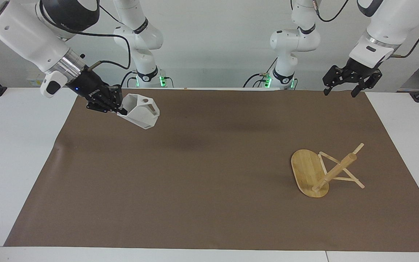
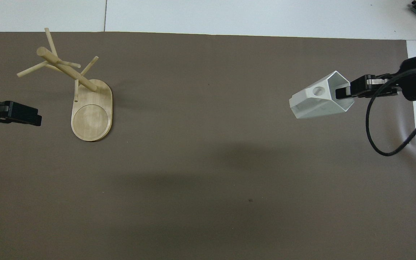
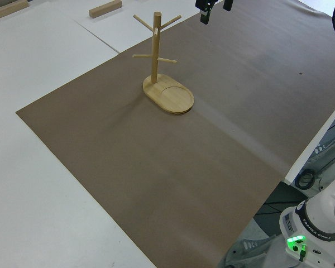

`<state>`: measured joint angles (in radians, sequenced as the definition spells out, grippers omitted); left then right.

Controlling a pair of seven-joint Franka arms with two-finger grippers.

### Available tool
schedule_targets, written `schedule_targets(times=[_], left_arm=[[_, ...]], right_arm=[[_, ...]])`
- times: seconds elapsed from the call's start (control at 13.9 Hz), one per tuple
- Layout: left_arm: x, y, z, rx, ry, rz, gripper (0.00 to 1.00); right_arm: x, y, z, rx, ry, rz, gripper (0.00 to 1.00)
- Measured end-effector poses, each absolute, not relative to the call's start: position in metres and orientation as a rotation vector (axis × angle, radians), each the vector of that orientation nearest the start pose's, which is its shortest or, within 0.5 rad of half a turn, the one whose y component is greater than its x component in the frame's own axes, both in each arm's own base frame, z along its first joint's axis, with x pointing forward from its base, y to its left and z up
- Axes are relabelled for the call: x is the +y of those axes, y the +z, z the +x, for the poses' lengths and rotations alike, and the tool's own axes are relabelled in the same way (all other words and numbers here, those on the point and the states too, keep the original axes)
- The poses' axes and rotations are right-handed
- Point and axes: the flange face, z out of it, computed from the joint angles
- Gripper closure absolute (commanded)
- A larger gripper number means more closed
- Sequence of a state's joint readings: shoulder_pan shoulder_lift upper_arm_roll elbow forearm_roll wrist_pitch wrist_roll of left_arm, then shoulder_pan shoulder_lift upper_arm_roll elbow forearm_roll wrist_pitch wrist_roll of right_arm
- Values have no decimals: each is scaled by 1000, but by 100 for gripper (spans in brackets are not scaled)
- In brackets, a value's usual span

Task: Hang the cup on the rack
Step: 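Lift the mug with the right gripper while the left gripper approaches, then bring the left gripper to the mug held by the right gripper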

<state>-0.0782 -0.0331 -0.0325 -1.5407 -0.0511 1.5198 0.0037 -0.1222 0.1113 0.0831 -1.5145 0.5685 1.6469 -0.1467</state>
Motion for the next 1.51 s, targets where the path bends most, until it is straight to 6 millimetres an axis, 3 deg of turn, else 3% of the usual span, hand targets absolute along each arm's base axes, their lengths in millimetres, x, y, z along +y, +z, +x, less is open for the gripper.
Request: schedule_targets(times=[0.29,0.5,0.79,1.08,1.37,1.51], left_arm=[[-74,644,541,236,-119,-3184,0],[-98,634,538,340,-197,-3173,0],[-117,632,536,590,-278,-3180,0],[-123,631,537,878,-347,-3179,0],[-125,628,532,1224,-387,-3099,0],[-129,621,527,1379,-402,-3073,0]], right_arm=[[89,618,592,-114,-43,-2456,100],[125,621,586,-86,17,-2385,100],[152,613,584,-93,59,-2299,100],[205,593,582,-142,72,-2277,100],[228,566,591,-128,91,-2247,100],[232,566,592,-110,103,-2203,100]])
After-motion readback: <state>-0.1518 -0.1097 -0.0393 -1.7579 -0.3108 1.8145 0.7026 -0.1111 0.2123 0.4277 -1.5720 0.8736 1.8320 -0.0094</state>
